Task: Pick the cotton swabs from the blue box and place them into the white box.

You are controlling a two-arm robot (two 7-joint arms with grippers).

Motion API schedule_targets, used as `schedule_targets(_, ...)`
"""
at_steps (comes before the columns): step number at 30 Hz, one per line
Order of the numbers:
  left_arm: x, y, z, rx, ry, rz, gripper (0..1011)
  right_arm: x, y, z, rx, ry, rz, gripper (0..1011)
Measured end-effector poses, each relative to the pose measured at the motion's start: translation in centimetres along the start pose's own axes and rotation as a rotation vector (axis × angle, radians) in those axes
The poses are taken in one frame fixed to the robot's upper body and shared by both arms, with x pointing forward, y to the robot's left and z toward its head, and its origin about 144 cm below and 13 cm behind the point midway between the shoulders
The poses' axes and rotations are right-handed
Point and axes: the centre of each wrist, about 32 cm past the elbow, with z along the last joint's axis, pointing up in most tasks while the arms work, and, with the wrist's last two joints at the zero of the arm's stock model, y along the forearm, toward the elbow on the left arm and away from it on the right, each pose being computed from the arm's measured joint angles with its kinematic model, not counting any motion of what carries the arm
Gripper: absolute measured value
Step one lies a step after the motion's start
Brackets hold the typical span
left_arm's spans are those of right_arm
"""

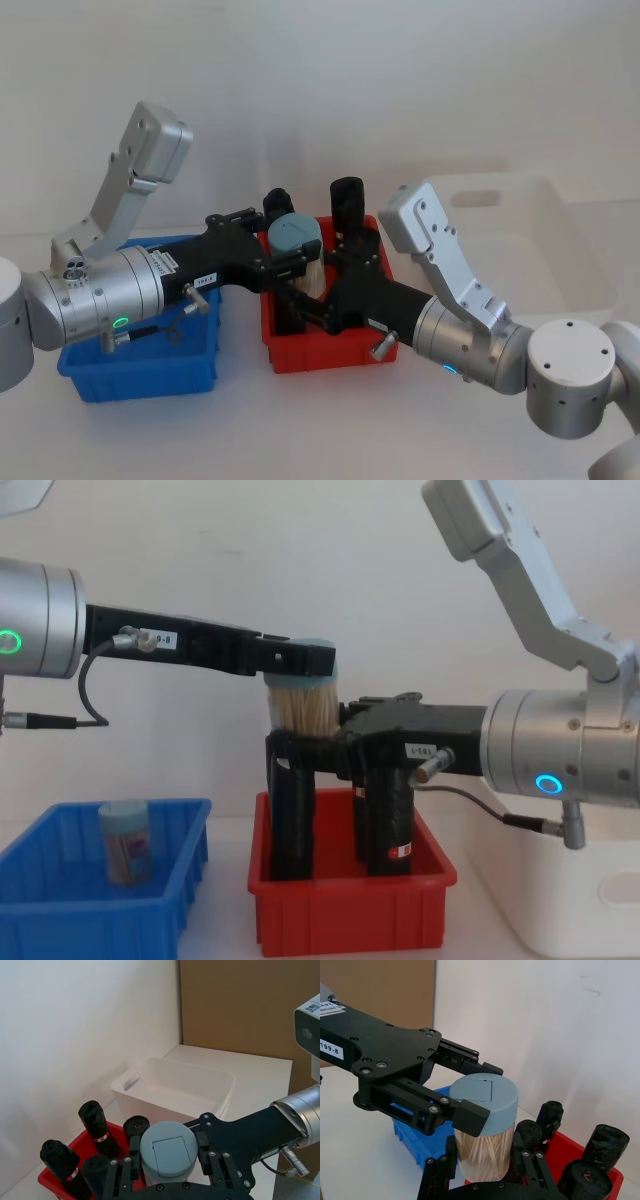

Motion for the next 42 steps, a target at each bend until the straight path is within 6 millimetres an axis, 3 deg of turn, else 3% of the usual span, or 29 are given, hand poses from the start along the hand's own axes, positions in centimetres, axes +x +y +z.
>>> schedule_targets(6, 0.0, 0.0, 0.0, 0.000, 0.000, 0.000, 691, 0.0, 0.2, 0.1, 0.008, 0.004, -0.006, 622)
schedule_targets(12, 0.0, 0.0, 0.0, 0.001, 0.001, -0.002, 898, 0.1, 0.2, 0.2, 0.013, 0.006, -0.011, 622)
schedule_targets(18, 0.0, 0.0, 0.0, 0.001, 0.001, -0.003, 1003, 0.1, 0.2, 0.2, 0.014, 0.007, -0.015, 622)
schedule_targets(31, 0.0, 0.0, 0.0, 0.001, 0.000, -0.002, 1000, 0.2, -0.4, 0.0, 0.013, 0.022, -0.047, 622)
schedule_targets(42, 0.0, 0.0, 0.0, 0.001, 0.000, -0.002, 1000, 0.6, -2.6, -0.3, 0.033, 0.066, -0.161, 622)
